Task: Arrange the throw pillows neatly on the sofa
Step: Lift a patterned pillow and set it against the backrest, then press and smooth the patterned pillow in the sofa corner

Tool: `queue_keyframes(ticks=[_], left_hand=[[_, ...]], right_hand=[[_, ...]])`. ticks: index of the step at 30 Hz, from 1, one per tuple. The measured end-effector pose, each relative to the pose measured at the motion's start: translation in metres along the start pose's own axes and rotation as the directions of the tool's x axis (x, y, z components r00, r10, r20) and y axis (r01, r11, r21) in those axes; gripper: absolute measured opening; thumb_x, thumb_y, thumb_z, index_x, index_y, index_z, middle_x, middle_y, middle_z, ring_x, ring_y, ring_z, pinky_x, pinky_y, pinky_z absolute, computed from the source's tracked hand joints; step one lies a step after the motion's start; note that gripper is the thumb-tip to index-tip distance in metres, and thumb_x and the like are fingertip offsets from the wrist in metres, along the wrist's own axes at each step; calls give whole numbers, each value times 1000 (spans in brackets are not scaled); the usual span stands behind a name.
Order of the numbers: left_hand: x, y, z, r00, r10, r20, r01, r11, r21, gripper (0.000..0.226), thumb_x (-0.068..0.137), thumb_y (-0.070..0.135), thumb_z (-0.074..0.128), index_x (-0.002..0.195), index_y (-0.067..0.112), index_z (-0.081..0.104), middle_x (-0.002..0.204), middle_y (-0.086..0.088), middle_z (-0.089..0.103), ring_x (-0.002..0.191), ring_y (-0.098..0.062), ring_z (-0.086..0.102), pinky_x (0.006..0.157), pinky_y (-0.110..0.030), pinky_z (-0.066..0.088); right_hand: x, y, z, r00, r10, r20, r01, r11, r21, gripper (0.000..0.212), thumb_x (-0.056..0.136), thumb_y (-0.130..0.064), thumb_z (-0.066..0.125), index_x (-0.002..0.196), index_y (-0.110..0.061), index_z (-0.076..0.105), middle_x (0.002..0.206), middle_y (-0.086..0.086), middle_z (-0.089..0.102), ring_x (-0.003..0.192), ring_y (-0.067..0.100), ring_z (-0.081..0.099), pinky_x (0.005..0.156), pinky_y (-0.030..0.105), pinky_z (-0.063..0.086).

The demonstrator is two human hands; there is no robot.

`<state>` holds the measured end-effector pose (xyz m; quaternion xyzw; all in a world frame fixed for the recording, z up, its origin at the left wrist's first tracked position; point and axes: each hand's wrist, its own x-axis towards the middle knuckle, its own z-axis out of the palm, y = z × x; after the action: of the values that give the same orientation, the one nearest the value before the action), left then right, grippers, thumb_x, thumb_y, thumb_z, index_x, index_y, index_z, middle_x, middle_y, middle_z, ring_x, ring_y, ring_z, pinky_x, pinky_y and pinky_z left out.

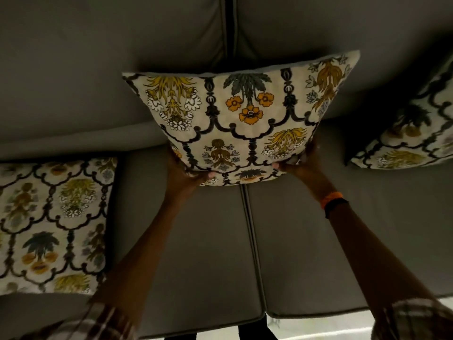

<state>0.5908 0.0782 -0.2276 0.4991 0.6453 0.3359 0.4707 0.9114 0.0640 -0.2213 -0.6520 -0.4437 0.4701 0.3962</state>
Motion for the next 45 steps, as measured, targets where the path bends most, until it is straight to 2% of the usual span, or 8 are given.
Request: queue_keyframes(ticks=[6,19,23,27,31,36,41,45], left_hand=[[-67,-18,-41,989,-90,-118,114,968,223,123,70,43,90,160,26,8,169,-4,13,154,-24,22,120,-37,29],[-93,-156,-407,958,197,-209,0,729,684,89,85,62,54,154,10,33,160,-23,29,149,-43,28,115,-67,33],[-56,-186,-501,902,-318,-292,424,779,462,126,60,77,63,161,23,11,168,-19,8,156,-42,6,124,-66,8],[-40,-196,-492,922,-368,-121,381,805,454,150,43,89,65,161,22,1,168,-11,16,154,-39,17,126,-59,16],[-25,-208,-500,827,-560,-48,560,814,153,138,49,69,89,157,23,18,161,-9,37,147,-34,36,122,-48,33],[-32,-201,-522,941,-336,-38,333,941,-58,125,52,25,101,154,20,29,152,0,46,141,-21,46,117,-40,43],[-35,-174,-536,957,-145,-253,91,973,-211,112,65,-7,90,155,12,26,146,9,49,124,5,54,81,0,51],[3,-171,-549,976,-93,-199,63,987,-148,120,60,20,100,155,16,28,151,5,50,134,-1,53,111,-35,51]], right_hand=[[-94,3,97,896,286,-341,-329,941,-76,119,74,-26,96,166,-16,21,170,12,27,157,30,30,129,48,31],[-189,-86,500,944,323,70,-316,944,-96,105,89,-38,82,168,-17,16,173,9,20,159,31,27,126,42,31],[-176,-77,555,913,405,49,-403,914,-39,106,75,-46,92,159,-19,35,154,5,55,139,27,57,114,50,50],[-146,-65,553,874,444,196,-439,896,-69,67,78,-23,93,138,-19,63,128,-3,72,106,4,74,84,20,62],[-132,-55,548,874,433,221,-423,901,-92,109,58,-38,105,150,-24,48,145,0,64,129,20,66,110,46,55],[-157,-117,561,964,220,148,-221,975,-12,83,71,14,88,135,-26,56,123,-16,66,102,-18,69,82,9,59],[-146,-163,561,1000,21,14,-20,998,-66,131,64,-2,98,164,-4,14,161,0,41,145,4,41,122,23,35],[-114,-170,566,993,-104,59,111,986,-126,137,63,-6,100,163,-1,7,165,5,28,149,8,34,124,15,32]])
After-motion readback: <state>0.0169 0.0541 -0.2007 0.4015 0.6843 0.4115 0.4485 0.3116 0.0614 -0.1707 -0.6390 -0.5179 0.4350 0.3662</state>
